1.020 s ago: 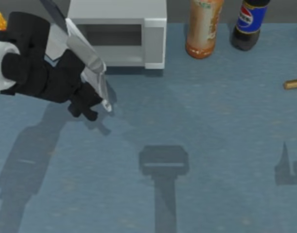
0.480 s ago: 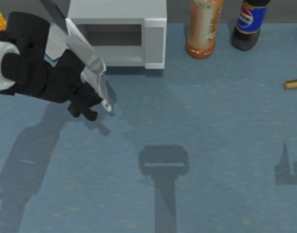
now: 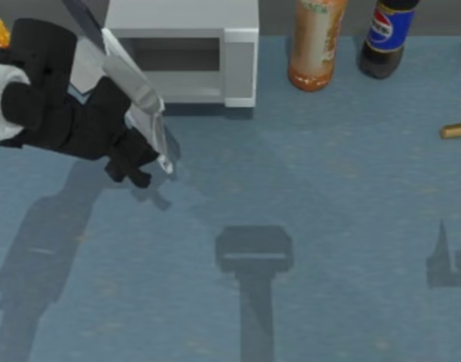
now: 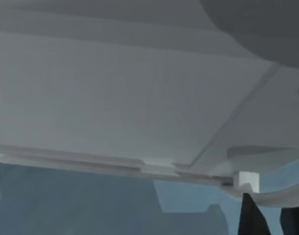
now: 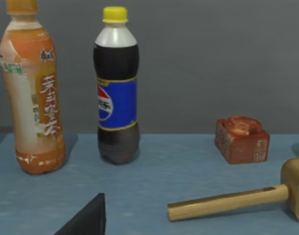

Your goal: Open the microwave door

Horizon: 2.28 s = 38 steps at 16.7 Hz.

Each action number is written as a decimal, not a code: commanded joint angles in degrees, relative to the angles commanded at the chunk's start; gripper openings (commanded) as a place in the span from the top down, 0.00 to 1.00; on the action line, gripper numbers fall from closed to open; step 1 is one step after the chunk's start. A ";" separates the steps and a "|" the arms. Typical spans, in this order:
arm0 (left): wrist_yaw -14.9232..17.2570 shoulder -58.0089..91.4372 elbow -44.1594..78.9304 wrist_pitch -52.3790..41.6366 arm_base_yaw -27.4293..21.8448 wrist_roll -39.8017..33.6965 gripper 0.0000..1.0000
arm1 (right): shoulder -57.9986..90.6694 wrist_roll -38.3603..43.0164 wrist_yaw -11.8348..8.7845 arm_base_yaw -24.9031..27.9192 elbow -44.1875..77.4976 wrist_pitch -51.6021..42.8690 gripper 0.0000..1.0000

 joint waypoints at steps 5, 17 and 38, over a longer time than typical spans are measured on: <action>0.00 0.00 0.00 0.00 0.00 0.00 1.00 | 0.00 0.00 0.00 0.00 0.00 0.00 0.00; 2.86 0.32 0.78 -2.92 2.04 5.26 1.00 | 0.00 0.00 0.00 0.00 0.00 0.00 0.00; 2.86 0.32 0.78 -2.92 2.04 5.26 1.00 | 0.00 0.00 0.00 0.00 0.00 0.00 0.00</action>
